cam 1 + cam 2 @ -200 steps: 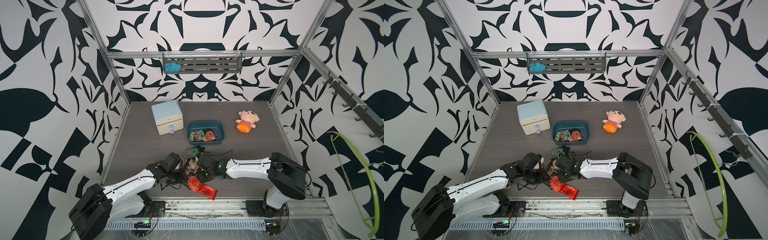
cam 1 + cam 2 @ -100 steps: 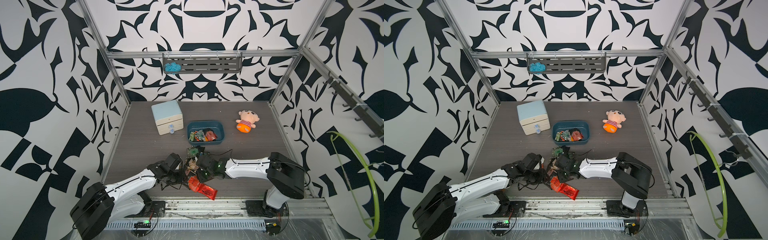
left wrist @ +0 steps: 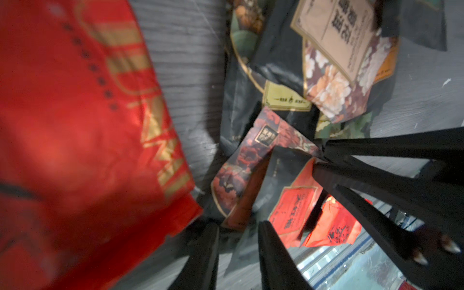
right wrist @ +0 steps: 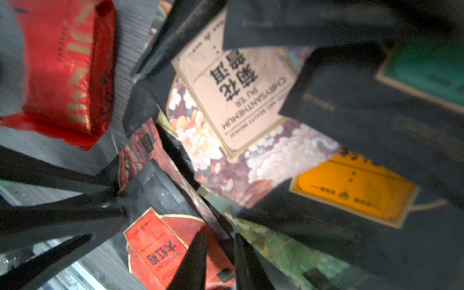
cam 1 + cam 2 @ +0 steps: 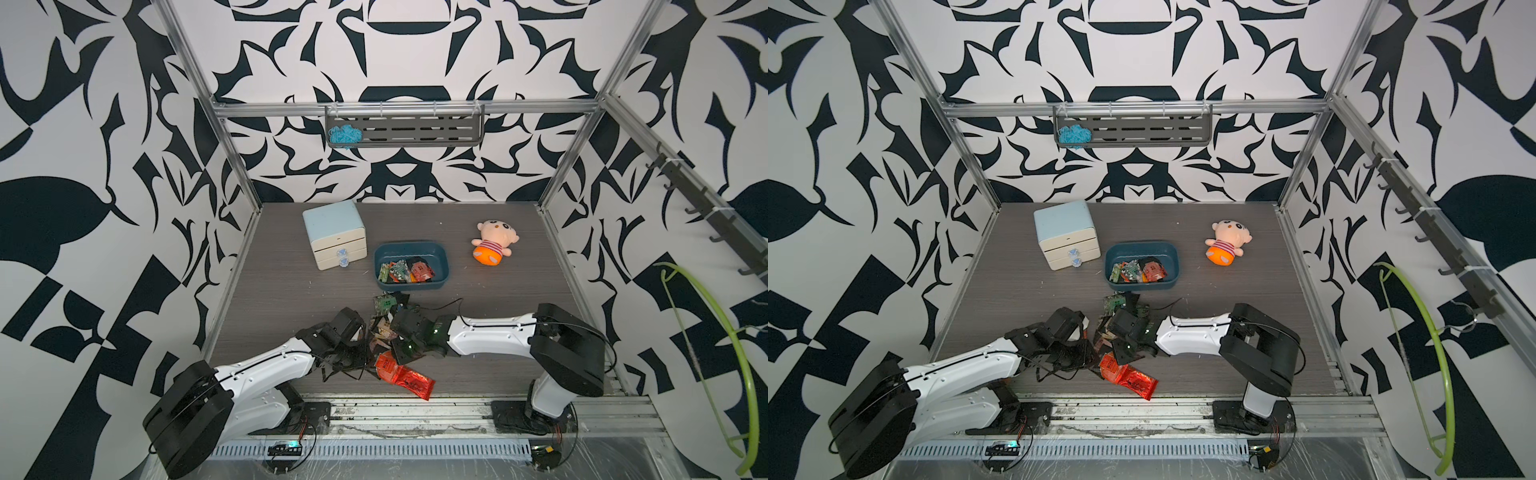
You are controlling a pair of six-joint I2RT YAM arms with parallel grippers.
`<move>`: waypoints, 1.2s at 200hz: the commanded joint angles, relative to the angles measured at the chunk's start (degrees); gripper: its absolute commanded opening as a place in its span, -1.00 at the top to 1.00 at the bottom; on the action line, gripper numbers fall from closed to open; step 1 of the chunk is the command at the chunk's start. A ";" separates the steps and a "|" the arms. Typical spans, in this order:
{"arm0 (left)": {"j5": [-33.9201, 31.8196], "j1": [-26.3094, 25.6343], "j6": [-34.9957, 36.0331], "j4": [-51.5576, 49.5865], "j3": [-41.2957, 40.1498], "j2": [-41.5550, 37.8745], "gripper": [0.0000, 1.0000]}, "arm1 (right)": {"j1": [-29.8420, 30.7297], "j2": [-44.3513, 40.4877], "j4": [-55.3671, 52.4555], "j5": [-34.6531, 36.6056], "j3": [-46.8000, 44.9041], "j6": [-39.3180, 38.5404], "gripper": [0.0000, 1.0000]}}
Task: Put the tea bags into the storage box
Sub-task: Pick up the tea bag from the center of the board.
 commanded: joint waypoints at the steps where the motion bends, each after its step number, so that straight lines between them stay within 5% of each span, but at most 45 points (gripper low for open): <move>1: 1.68 -0.18 0.02 1.62 -0.75 1.03 0.40 | 0.34 1.21 -0.77 -0.26 1.29 -0.59 0.52; 164: 0.90 -0.25 2.76 -1.81 4.78 2.98 0.87 | 0.41 -2.07 1.24 4.01 0.24 0.32 0.50; 240: -3.93 -0.25 4.51 -10.36 9.75 -4.14 1.00 | 0.42 -10.31 -0.21 10.93 -1.65 1.37 0.44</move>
